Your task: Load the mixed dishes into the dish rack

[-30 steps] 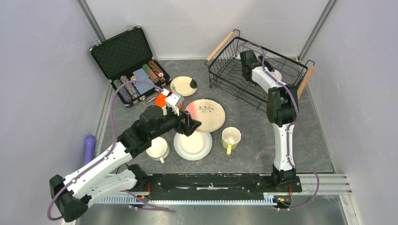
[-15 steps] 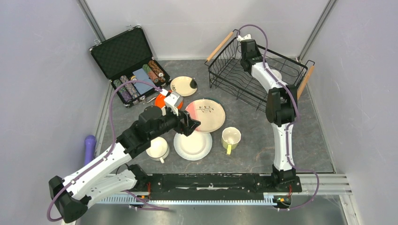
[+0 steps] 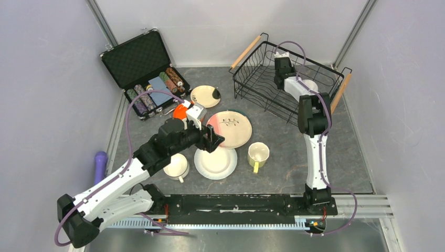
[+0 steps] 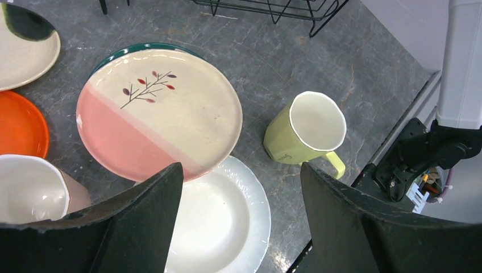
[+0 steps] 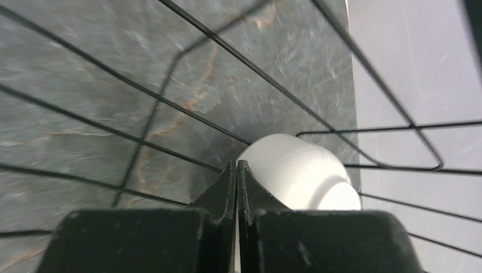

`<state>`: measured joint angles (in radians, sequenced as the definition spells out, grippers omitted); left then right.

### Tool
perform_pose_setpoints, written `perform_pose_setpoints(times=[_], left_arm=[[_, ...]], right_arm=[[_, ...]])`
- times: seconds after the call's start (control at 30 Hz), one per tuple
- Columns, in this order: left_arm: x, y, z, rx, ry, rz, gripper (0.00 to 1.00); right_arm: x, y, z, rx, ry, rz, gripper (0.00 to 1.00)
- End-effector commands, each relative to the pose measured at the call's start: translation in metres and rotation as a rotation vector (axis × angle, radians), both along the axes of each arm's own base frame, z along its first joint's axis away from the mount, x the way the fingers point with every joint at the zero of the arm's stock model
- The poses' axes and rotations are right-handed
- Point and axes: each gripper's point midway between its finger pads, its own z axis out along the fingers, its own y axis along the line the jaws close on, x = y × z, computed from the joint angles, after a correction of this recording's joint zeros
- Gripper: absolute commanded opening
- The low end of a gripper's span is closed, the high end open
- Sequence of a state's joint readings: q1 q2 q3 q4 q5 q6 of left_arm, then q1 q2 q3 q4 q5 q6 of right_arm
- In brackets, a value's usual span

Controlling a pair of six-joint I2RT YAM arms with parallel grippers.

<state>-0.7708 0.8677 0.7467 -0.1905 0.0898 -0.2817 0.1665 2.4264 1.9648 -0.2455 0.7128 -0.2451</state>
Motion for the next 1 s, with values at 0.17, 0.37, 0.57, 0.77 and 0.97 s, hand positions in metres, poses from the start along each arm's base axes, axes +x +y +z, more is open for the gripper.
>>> perform_pose_setpoints(times=[0.17,0.37,0.57,0.77,0.97], left_arm=[[-0.001,-0.004,0.006,-0.017,-0.026,-0.032,0.81],[0.001,0.0,0.007,-0.009,-0.037,-0.012,0.81],[0.006,0.007,0.006,0.008,-0.047,0.03,0.82],[0.012,0.028,0.002,0.043,0.002,0.16,0.82],[0.021,0.09,-0.021,0.172,0.19,0.558,0.88]], right_arm=[[-0.037,-0.055,0.003,0.074,-0.058,-0.245,0.0],[-0.022,-0.034,0.044,0.117,-0.096,-0.096,0.01],[-0.01,0.019,0.136,0.101,-0.202,0.09,0.29],[-0.059,0.083,0.179,0.17,-0.245,0.257,0.42],[-0.141,0.152,0.208,0.323,-0.284,0.461,0.53]])
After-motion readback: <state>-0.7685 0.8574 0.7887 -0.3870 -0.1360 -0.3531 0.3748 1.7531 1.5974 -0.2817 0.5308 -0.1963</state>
